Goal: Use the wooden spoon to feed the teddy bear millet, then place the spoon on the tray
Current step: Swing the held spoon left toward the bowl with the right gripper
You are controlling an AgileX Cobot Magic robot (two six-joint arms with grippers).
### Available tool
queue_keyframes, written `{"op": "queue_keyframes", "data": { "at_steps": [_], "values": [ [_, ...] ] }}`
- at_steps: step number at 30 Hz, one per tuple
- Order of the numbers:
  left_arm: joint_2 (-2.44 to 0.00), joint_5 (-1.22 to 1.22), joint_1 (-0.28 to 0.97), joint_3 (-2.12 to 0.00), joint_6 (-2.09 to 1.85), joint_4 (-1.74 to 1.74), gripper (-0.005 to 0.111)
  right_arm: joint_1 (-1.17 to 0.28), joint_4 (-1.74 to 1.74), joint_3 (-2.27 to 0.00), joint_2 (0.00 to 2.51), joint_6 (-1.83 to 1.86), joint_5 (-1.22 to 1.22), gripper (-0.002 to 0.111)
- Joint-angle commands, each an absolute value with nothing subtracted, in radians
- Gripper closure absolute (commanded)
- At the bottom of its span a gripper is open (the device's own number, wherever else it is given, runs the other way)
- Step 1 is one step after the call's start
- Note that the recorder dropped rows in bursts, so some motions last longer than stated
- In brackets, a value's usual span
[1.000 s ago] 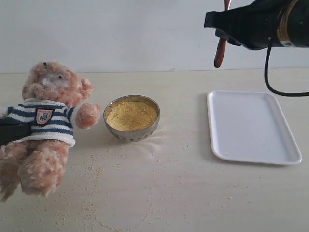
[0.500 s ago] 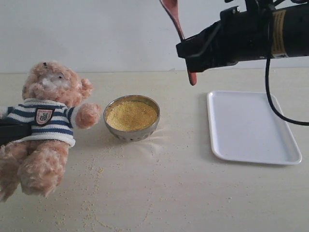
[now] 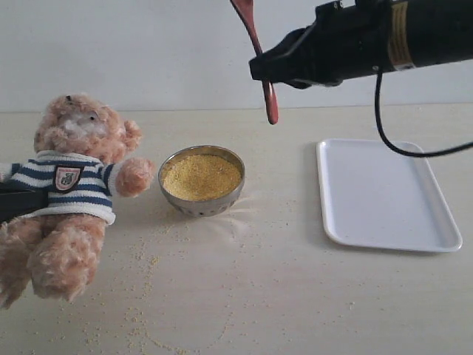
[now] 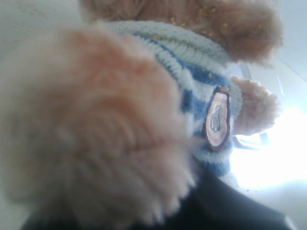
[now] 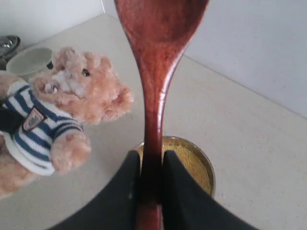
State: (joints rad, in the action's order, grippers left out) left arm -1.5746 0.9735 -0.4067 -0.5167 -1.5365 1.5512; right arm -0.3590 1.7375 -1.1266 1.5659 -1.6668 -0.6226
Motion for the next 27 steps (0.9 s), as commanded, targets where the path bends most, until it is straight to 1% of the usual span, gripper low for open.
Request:
{"op": "queue_keyframes", "data": {
  "at_steps": [1, 3, 5, 7, 9, 11, 12, 14, 16, 19, 21, 23, 27],
  "values": [
    [-1.573, 0.990, -0.409, -0.518, -1.542, 1.574, 0.102, -0.357, 1.744, -1.273, 1.686, -1.737, -0.687, 0.108],
    [-1.573, 0.990, -0.409, -0.518, -1.542, 1.574, 0.102, -0.357, 1.744, -1.276, 1.728, -1.687, -0.618, 0.108],
    [-1.573, 0.990, -0.409, -0.518, -1.542, 1.574, 0.102, -0.357, 1.744, -1.276, 1.736, -1.651, -0.441, 0.108],
    [-1.573, 0.990, -0.409, -0.518, -1.542, 1.574, 0.102, -0.357, 1.744, -1.276, 1.727, -1.616, -0.160, 0.108],
    [-1.573, 0.990, -0.409, -0.518, -1.542, 1.574, 0.102, -0.357, 1.744, -1.276, 1.727, -1.572, 0.069, 0.108],
    [-1.573, 0.990, -0.409, -0.518, -1.542, 1.574, 0.102, -0.357, 1.744, -1.276, 1.731, -1.400, 0.251, 0.108],
    [-1.573, 0.990, -0.409, -0.518, -1.542, 1.574, 0.102, -0.357, 1.714, -1.276, 1.739, -1.238, 0.396, 0.108],
    [-1.573, 0.990, -0.409, -0.518, -1.542, 1.574, 0.102, -0.357, 1.611, -1.276, 1.762, -1.000, 0.609, 0.108],
    [-1.573, 0.990, -0.409, -0.518, -1.542, 1.574, 0.102, -0.342, 1.478, -1.276, 1.783, -0.783, 0.740, 0.108],
    [-1.573, 0.990, -0.409, -0.518, -1.542, 1.574, 0.102, -0.329, 1.118, -1.277, 1.777, -0.448, 0.709, 0.108],
    [-1.573, 0.992, -0.409, -0.518, -1.542, 1.574, 0.102, -0.331, 0.973, -1.279, 1.760, -0.265, 0.645, 0.108],
    [-1.573, 0.990, -0.409, -0.518, -1.542, 1.574, 0.102, -0.351, 0.919, -1.279, 1.745, -0.149, 0.610, 0.108],
    [-1.573, 0.990, -0.409, -0.518, -1.542, 1.574, 0.102, -0.384, 0.860, -1.279, 1.737, -0.055, 0.583, 0.108]
  ]
}}
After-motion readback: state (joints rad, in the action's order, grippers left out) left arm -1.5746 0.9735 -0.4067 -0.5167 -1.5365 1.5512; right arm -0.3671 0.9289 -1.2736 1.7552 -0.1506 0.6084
